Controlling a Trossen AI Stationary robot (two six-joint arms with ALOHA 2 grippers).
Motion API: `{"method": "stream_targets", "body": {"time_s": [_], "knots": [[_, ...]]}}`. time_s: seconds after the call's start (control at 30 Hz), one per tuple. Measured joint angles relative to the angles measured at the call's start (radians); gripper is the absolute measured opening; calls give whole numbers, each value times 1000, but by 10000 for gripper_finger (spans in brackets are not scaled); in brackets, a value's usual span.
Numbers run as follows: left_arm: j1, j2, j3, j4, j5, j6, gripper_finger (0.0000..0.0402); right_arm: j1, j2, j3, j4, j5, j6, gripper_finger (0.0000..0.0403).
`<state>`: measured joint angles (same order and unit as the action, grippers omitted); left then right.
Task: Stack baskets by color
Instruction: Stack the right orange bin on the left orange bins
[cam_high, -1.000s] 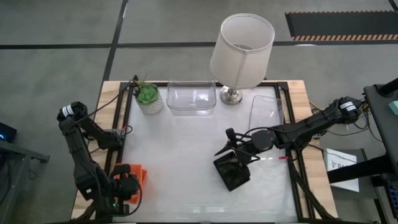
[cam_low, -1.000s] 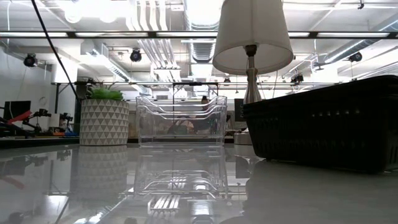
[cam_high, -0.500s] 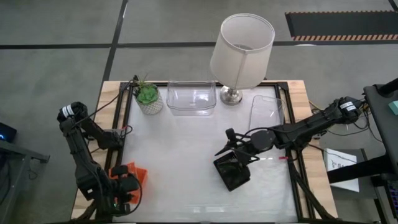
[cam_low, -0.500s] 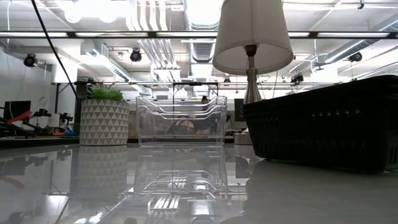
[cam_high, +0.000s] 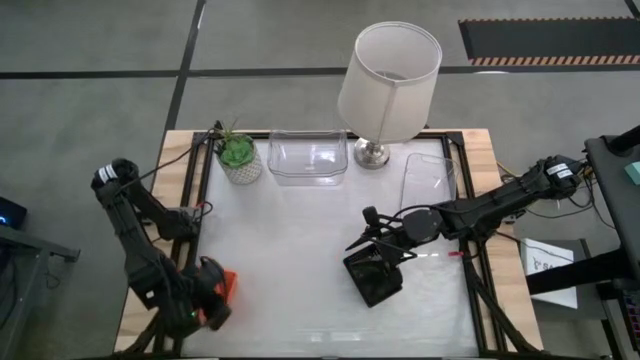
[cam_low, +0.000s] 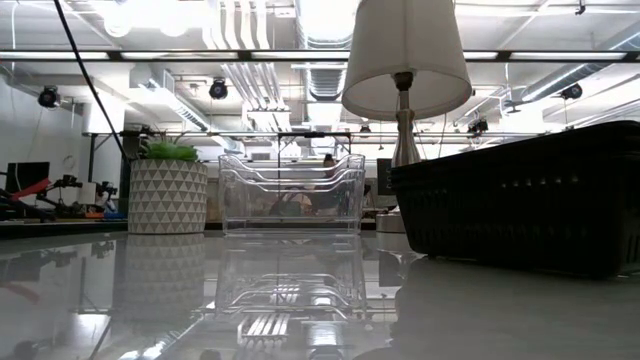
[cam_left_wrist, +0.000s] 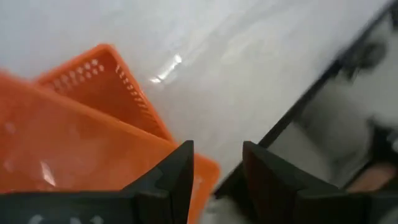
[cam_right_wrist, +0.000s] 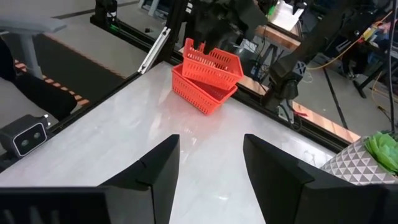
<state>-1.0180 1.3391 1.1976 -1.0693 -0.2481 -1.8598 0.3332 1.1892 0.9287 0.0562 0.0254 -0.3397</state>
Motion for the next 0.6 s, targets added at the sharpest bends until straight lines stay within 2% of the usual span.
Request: {"method": "stream_targets", "body": {"time_s": [0.13, 0.3, 0.6], "knots": [[32, 2, -13, -53, 18, -133, 121, 0, 0, 0, -20, 0, 20, 174], [50, 12, -13, -139, 151, -288, 121, 0, -1, 0, -69, 0, 41, 174], [59, 16, -14, -146, 127, -337, 121, 0, -3, 0, -83, 0, 24, 176]]}}
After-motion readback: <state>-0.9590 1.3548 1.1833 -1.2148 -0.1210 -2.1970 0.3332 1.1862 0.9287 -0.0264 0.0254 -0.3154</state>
